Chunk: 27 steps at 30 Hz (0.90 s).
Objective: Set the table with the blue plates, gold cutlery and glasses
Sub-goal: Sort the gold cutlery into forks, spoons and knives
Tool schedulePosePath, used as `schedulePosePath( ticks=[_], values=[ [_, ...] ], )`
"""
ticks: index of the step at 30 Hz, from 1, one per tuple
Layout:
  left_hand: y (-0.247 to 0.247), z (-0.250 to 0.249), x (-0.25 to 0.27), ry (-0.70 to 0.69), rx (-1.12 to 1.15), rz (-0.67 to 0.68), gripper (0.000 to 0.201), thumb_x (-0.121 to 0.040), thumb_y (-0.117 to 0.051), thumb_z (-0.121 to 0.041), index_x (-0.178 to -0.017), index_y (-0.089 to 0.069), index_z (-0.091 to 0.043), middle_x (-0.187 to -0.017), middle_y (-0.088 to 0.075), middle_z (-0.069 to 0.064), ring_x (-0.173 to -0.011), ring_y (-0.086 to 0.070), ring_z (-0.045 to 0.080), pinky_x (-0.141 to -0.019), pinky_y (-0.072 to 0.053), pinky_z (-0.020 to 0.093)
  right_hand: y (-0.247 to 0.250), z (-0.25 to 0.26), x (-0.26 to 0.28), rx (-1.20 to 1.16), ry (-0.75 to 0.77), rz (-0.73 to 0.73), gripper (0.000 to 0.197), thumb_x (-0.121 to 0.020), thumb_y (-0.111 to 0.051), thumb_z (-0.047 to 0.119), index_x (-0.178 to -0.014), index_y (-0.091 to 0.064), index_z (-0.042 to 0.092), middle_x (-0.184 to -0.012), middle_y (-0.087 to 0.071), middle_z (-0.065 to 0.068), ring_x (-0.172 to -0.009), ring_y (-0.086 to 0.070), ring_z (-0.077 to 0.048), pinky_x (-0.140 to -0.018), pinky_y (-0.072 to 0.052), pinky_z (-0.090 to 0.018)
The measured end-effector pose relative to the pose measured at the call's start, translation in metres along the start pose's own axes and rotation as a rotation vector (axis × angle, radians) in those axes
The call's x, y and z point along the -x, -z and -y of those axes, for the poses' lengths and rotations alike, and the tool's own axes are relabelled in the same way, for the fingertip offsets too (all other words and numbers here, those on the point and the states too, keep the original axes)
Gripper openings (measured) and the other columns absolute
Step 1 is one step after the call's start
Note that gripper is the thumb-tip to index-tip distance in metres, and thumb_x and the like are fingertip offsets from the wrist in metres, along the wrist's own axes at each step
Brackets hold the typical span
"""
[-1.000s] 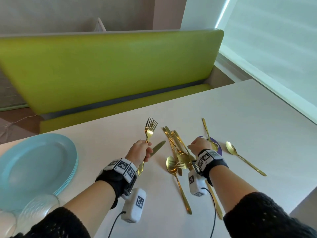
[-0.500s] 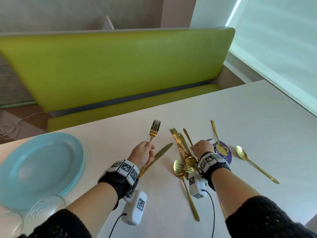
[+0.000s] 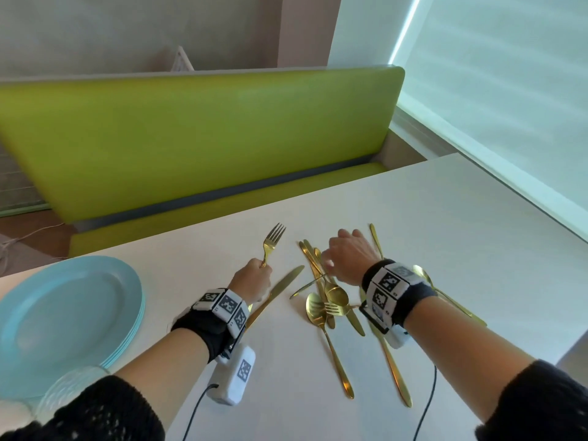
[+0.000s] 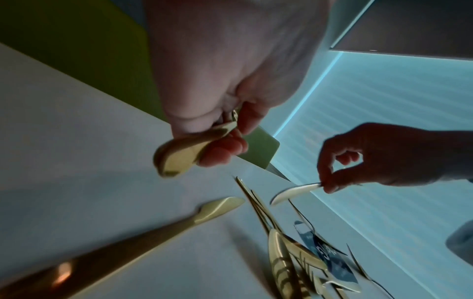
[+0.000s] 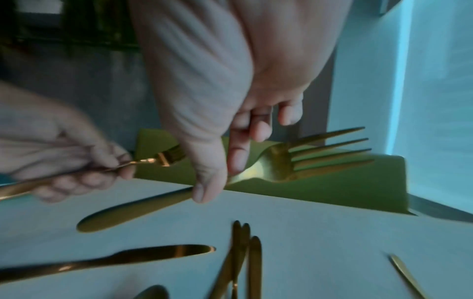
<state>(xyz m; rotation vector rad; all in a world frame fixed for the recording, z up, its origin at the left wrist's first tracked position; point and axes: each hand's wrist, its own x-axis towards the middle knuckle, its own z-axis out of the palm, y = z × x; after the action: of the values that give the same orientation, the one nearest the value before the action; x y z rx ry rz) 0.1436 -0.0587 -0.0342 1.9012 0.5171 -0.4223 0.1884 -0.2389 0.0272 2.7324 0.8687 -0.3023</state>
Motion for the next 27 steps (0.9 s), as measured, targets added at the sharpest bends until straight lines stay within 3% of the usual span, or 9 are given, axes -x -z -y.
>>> schedulePosePath(
  ticks=[3,8,12,14,16,18,19,23,27],
  values=[
    [-0.013,-0.006,0.012,0.006,0.049,0.117,0.017,-0.092,-0.033,-0.007,-0.103,-0.047,-0.005,-0.074,-0.048,0.005,-0.06,-0.043,0.015,-0.056,-0.04,0.026,0.009,0.022,0.009,0.072,0.122,0.024,0.03,-0.098,-0.04,0.028,-0.111,-0.066,0.021,-0.116,-0.059,-0.002,-0.111,-0.045,-0.021,-0.091,-0.035,-0.034],
    [-0.031,-0.008,0.023,-0.042,-0.034,0.302,0.02,-0.082,-0.037,0.007,-0.086,-0.05,-0.008,-0.072,-0.045,0.006,-0.062,-0.043,0.014,-0.063,-0.042,0.028,0.016,0.043,0.015,0.104,0.196,0.075,0.028,-0.096,-0.046,0.031,-0.113,-0.066,0.021,-0.123,-0.056,-0.001,-0.121,-0.041,-0.021,-0.095,-0.034,-0.033],
    [-0.04,-0.003,0.027,-0.112,-0.039,0.399,0.067,-0.067,-0.044,0.016,-0.127,-0.041,-0.015,-0.068,-0.05,-0.001,-0.059,-0.042,0.011,-0.051,-0.042,0.02,0.018,0.046,0.022,0.1,0.205,0.07,0.029,-0.096,-0.045,0.031,-0.113,-0.066,0.021,-0.12,-0.056,-0.002,-0.117,-0.043,-0.023,-0.094,-0.034,-0.033],
    [-0.045,0.002,0.024,-0.14,-0.061,0.39,0.073,-0.056,-0.054,0.007,-0.123,-0.048,-0.023,-0.085,-0.06,-0.003,-0.081,-0.054,0.014,-0.071,-0.052,0.026,0.016,0.044,0.024,0.104,0.208,0.072,0.029,-0.096,-0.045,0.032,-0.113,-0.066,0.022,-0.119,-0.056,-0.002,-0.115,-0.043,-0.022,-0.091,-0.034,-0.032],
    [-0.052,0.007,0.019,-0.14,-0.088,0.389,0.055,-0.05,-0.059,-0.002,-0.097,-0.058,-0.029,-0.095,-0.063,-0.005,-0.101,-0.055,0.019,-0.09,-0.051,0.038,0.011,0.041,0.026,0.112,0.215,0.061,0.025,-0.094,-0.049,0.032,-0.111,-0.067,0.026,-0.116,-0.056,0.0,-0.113,-0.043,-0.021,-0.085,-0.033,-0.03],
    [-0.055,0.0,0.03,-0.1,-0.022,0.415,0.026,-0.062,-0.058,0.002,-0.076,-0.054,-0.02,-0.078,-0.057,-0.001,-0.081,-0.054,0.018,-0.077,-0.05,0.03,0.006,0.039,0.026,0.09,0.215,0.024,0.023,-0.094,-0.05,0.03,-0.109,-0.067,0.028,-0.112,-0.057,0.001,-0.111,-0.043,-0.02,-0.08,-0.029,-0.028],
    [-0.058,-0.003,0.033,-0.087,0.022,0.429,0.024,-0.072,-0.054,0.008,-0.073,-0.051,-0.016,-0.072,-0.053,-0.001,-0.072,-0.05,0.015,-0.068,-0.047,0.024,0.003,0.037,0.027,0.065,0.209,0.002,0.023,-0.094,-0.05,0.029,-0.109,-0.068,0.029,-0.111,-0.057,0.001,-0.11,-0.044,-0.02,-0.081,-0.029,-0.028],
    [-0.065,-0.004,0.034,-0.061,0.16,0.361,0.03,-0.083,-0.035,0.016,-0.083,-0.047,-0.011,-0.074,-0.048,0.002,-0.064,-0.046,0.012,-0.057,-0.041,0.021,-0.003,0.021,0.033,-0.102,0.143,-0.106,0.018,-0.087,-0.06,0.032,-0.103,-0.069,0.03,-0.111,-0.059,0.006,-0.106,-0.047,-0.016,-0.088,-0.034,-0.028],
    [-0.06,-0.002,0.028,-0.023,0.211,0.264,0.027,-0.084,-0.032,0.011,-0.091,-0.053,-0.004,-0.071,-0.046,0.005,-0.058,-0.042,0.012,-0.052,-0.038,0.021,-0.017,-0.012,0.041,-0.255,-0.112,-0.097,0.016,-0.088,-0.059,0.034,-0.102,-0.067,0.029,-0.108,-0.062,0.007,-0.109,-0.051,-0.014,-0.094,-0.034,-0.03]
  ],
)
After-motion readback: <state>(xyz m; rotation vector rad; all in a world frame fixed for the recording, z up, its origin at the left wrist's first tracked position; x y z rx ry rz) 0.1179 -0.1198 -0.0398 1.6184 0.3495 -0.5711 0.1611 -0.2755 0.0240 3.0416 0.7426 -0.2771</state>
